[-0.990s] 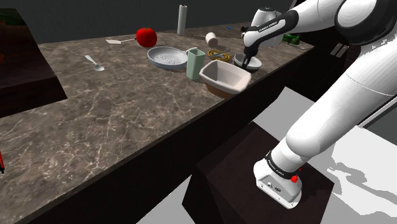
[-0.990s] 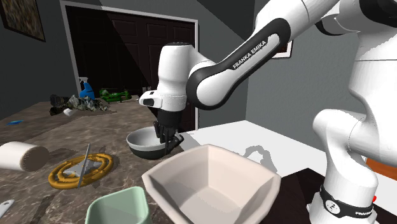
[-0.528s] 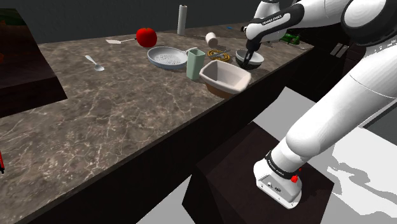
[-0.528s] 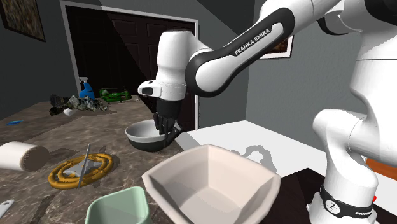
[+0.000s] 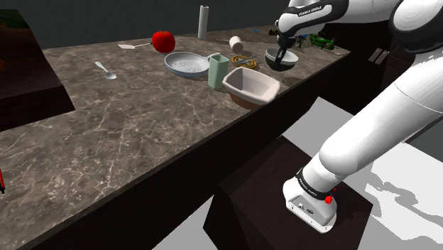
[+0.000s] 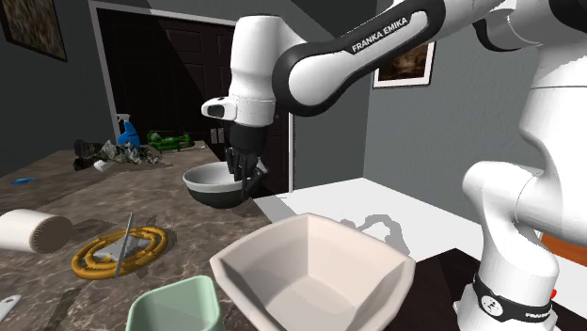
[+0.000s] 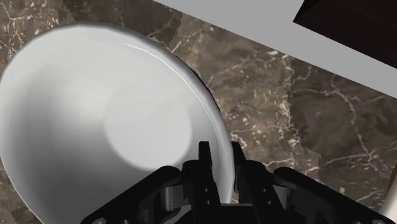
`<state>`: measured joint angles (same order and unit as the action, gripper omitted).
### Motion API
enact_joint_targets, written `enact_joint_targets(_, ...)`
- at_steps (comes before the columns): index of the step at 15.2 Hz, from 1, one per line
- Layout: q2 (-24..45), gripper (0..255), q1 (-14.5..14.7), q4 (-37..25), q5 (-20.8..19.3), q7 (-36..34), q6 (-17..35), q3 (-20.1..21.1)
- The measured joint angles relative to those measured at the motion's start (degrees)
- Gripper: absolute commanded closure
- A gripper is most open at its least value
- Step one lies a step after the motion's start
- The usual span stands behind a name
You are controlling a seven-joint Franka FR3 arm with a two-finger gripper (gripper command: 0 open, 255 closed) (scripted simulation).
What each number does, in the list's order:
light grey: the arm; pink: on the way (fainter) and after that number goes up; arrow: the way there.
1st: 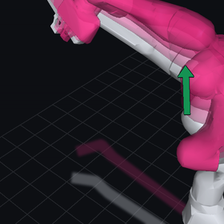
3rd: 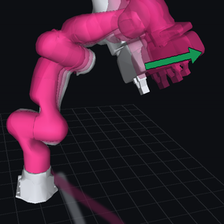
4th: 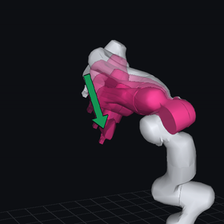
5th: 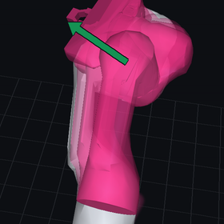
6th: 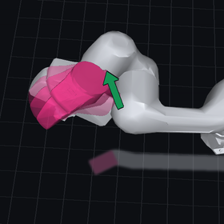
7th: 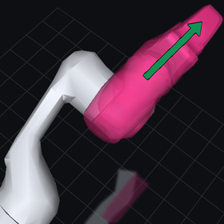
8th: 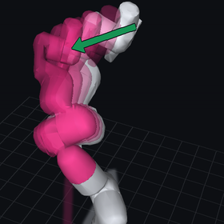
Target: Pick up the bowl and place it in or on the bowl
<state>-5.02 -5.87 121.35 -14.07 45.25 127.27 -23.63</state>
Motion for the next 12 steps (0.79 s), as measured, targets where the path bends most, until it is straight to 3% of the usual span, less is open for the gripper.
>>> enact_joint_targets(12, -2.2, 255, 0.4, -7.1, 0.3, 1.1, -9.1, 0.6)
